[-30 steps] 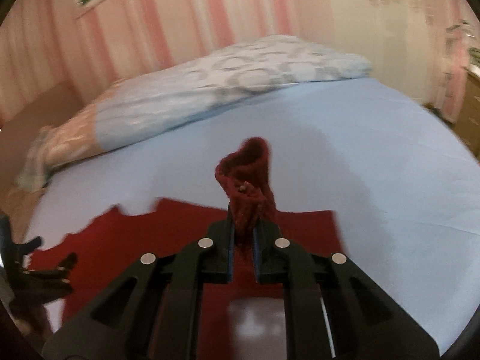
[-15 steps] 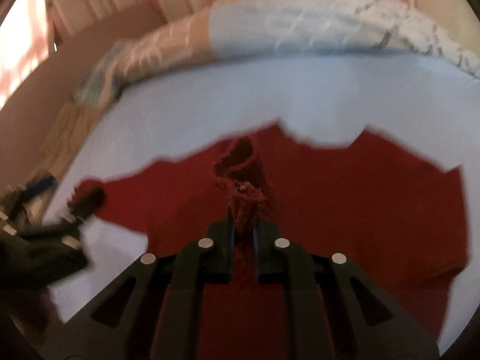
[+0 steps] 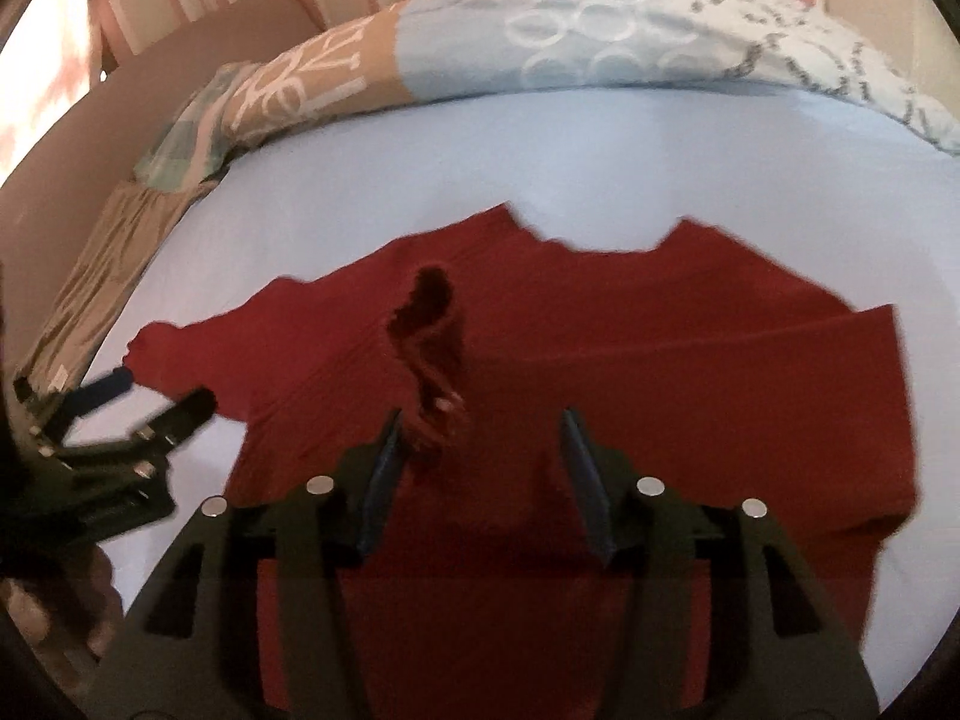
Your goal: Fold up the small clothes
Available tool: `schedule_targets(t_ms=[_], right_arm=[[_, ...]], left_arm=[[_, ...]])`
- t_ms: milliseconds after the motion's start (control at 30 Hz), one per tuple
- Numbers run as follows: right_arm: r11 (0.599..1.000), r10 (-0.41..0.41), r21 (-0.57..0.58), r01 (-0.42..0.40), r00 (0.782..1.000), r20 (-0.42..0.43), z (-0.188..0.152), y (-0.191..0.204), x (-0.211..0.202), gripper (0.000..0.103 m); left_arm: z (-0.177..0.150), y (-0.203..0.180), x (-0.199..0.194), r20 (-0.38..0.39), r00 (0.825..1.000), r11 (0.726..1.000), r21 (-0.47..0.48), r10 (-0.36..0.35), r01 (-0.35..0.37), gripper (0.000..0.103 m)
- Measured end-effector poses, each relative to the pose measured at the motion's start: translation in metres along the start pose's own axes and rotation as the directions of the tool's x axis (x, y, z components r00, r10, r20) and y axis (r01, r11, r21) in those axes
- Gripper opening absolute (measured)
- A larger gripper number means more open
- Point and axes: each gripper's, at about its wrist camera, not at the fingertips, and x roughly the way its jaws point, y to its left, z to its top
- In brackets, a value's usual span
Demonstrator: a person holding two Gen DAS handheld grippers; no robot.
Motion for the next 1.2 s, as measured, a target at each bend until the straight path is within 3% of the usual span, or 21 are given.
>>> schedule_targets(t_ms=[433,700,800,900,967,1100,1200], right_arm=[[0.998,-0.03,0.064,0.027,0.998,0.051,-0.003,-0.039,-0.023,0.063],[0.993,-0.056,0.105,0.052,0.998,0.037,-0.016,-0.066,-0.025,0.064],[0.992,-0.065,0.114,0.061,0.997,0.034,-0.017,-0.072,-0.022,0.064],[0.989,-0.105,0.11,0.1,0.994,0.039,-0.017,-0.078,-0.022,0.064],[0.986,-0.118,0.122,0.112,0.992,0.038,-0.018,-0.084,-0.02,0.064],[0.98,-0.137,0.153,0.131,0.99,0.027,-0.025,-0.098,-0.018,0.064],[0.976,-0.141,0.172,0.134,0.99,0.03,-0.028,-0.105,-0.019,0.064]], left_arm=[[-0.015,-0.042,0.016,-0.034,0.996,0.997,0.021,-0.077,0.078,0.101],[-0.024,-0.061,0.057,-0.117,0.972,0.979,-0.042,-0.205,0.201,0.101],[-0.023,-0.066,0.061,-0.102,0.977,0.983,-0.015,-0.185,0.185,0.101],[-0.022,-0.07,0.059,-0.085,0.984,0.987,0.03,-0.156,0.159,0.086],[-0.022,-0.077,0.058,-0.082,0.984,0.984,0.071,-0.158,0.164,0.068],[-0.024,-0.092,0.051,-0.046,0.994,0.985,0.143,-0.095,0.101,0.064],[-0.024,-0.093,0.052,-0.034,0.997,0.985,0.156,-0.069,0.073,0.05]])
